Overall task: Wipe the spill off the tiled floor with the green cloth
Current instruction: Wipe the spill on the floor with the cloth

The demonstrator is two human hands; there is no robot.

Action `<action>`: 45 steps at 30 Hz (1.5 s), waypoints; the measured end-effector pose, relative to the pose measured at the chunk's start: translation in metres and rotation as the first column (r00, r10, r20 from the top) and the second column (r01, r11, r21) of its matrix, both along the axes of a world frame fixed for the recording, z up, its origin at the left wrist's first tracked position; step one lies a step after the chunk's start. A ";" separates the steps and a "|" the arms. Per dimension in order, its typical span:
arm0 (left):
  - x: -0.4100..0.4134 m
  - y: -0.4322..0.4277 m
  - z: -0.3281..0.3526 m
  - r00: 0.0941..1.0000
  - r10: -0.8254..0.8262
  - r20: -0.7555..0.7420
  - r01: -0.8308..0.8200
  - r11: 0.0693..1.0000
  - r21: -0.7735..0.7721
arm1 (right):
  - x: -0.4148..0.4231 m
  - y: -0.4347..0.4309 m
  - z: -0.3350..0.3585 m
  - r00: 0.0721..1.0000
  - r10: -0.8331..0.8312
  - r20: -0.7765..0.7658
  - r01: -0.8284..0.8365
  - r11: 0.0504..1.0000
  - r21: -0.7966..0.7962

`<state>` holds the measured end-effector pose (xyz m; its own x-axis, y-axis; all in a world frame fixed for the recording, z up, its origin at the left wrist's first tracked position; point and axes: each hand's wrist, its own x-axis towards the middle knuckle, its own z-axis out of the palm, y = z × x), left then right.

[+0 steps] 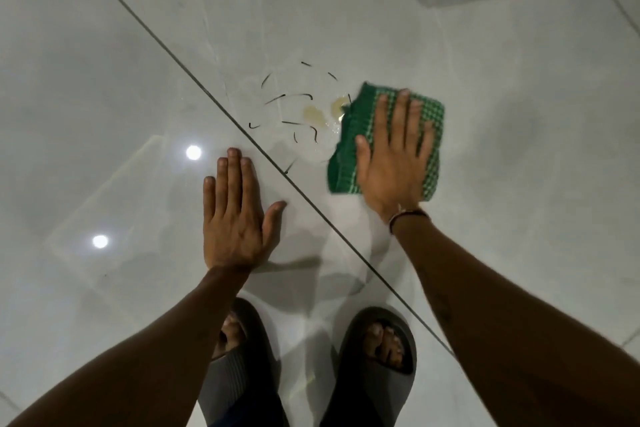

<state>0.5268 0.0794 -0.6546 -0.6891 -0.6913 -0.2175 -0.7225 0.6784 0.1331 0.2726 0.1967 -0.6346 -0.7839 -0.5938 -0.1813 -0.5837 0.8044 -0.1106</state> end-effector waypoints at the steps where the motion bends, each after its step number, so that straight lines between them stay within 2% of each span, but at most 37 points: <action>1: -0.001 0.000 0.002 1.000 -0.003 0.000 0.003 1.000 0.006 | 0.012 0.007 0.000 0.999 0.040 0.018 -0.040 0.999 0.010; 3: -0.001 0.000 0.005 1.000 0.002 -0.007 -0.002 1.000 0.028 | 0.029 0.037 0.003 0.996 0.083 0.038 -0.084 0.996 0.038; 5: 0.000 0.001 0.005 1.000 0.008 -0.024 -0.007 0.999 0.042 | 0.023 0.068 0.004 0.999 0.034 0.042 -0.037 0.997 0.062; 9: 0.000 -0.002 -0.001 0.999 -0.008 -0.038 0.009 1.000 0.014 | -0.029 0.030 -0.002 0.949 -0.310 -0.055 0.310 0.951 -0.018; 10: 0.000 -0.001 -0.001 1.000 -0.014 -0.027 0.015 1.000 0.014 | -0.036 0.011 -0.004 0.939 -0.338 -0.055 0.337 0.941 -0.032; 11: 0.001 -0.001 0.000 1.000 -0.016 -0.019 0.016 1.000 0.016 | -0.037 -0.004 -0.005 0.948 -0.314 -0.049 0.312 0.949 -0.030; 13: -0.001 0.001 0.002 1.000 -0.014 -0.011 0.014 1.000 0.027 | -0.019 -0.012 -0.005 0.995 -0.099 -0.032 0.098 0.995 -0.011; 15: -0.002 0.001 0.005 1.000 -0.019 -0.025 0.019 0.999 0.027 | 0.012 0.017 -0.005 0.988 0.152 0.017 -0.152 0.988 0.004; 16: -0.003 -0.002 0.006 0.999 -0.029 -0.038 0.030 0.999 0.020 | 0.023 0.039 -0.004 0.983 0.180 0.032 -0.180 0.984 0.014; 18: -0.001 -0.018 0.004 0.997 -0.054 -0.049 0.054 0.999 -0.003 | 0.029 0.079 -0.002 0.996 0.072 0.046 -0.075 0.995 0.069; 20: 0.004 -0.041 0.001 0.997 -0.062 -0.043 0.061 0.998 -0.026 | 0.010 0.086 0.000 0.993 -0.119 0.002 0.119 0.990 0.072; 22: 0.006 -0.052 -0.003 0.996 -0.081 -0.035 0.079 0.996 -0.038 | -0.021 0.057 -0.002 0.955 -0.287 -0.074 0.288 0.957 0.016; 24: 0.006 -0.051 -0.006 0.997 -0.064 -0.050 0.062 0.998 -0.026 | -0.047 0.008 -0.006 0.939 -0.331 -0.095 0.329 0.944 -0.031; 26: 0.006 -0.049 -0.005 0.998 -0.022 -0.055 0.021 1.000 -0.020 | -0.044 -0.038 -0.007 0.978 -0.201 -0.061 0.199 0.979 -0.035; 27: 0.006 -0.049 -0.003 0.998 -0.009 -0.055 0.009 1.000 -0.016 | -0.028 -0.051 -0.009 0.997 -0.067 -0.046 0.066 0.997 -0.026; 29: 0.006 -0.051 -0.002 0.998 -0.007 -0.063 0.007 1.000 -0.004 | 0.014 -0.047 -0.008 0.974 0.228 -0.010 -0.228 0.974 0.004; 30: 0.006 -0.052 -0.002 0.998 -0.010 -0.065 0.010 1.000 0.000 | 0.031 -0.032 -0.005 0.950 0.311 0.015 -0.311 0.950 0.016; 32: 0.007 -0.050 -0.004 0.997 -0.013 -0.077 0.012 1.000 -0.006 | 0.040 0.008 -0.003 0.953 0.298 0.052 -0.300 0.953 0.047; 34: 0.007 -0.050 -0.007 0.995 -0.019 -0.098 0.017 1.000 -0.020 | 0.019 0.022 0.002 0.982 0.179 0.057 -0.182 0.981 0.066; 37: 0.008 -0.052 -0.009 0.995 -0.028 -0.097 0.025 0.999 -0.034 | -0.019 -0.028 0.003 0.999 -0.037 -0.024 0.038 0.998 0.045; 39: 0.008 -0.051 -0.008 0.996 -0.035 -0.077 0.031 0.998 -0.052 | -0.028 -0.083 -0.002 0.997 -0.066 -0.041 0.066 0.998 -0.009; 40: 0.008 -0.052 -0.007 0.997 -0.034 -0.066 0.031 0.998 -0.059 | -0.024 -0.107 -0.002 0.999 -0.024 -0.031 0.023 0.999 -0.021; 42: 0.009 -0.053 -0.006 0.998 -0.029 -0.055 0.025 0.997 -0.067 | 0.000 -0.125 -0.001 0.986 0.167 -0.017 -0.167 0.986 -0.004; 44: 0.008 -0.051 -0.003 0.998 -0.034 -0.054 0.030 0.997 -0.076 | 0.020 -0.102 -0.002 0.923 0.385 0.004 -0.385 0.923 0.024; 45: 0.007 -0.051 -0.003 0.998 -0.031 -0.057 0.027 0.997 -0.076 | 0.022 -0.081 -0.001 0.898 0.440 0.017 -0.440 0.897 0.039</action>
<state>0.5341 0.0289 -0.6574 -0.7188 -0.6839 -0.1250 -0.6952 0.7084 0.1221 0.2946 0.1161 -0.6357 -0.4432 -0.8696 -0.2175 -0.8783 0.4698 -0.0887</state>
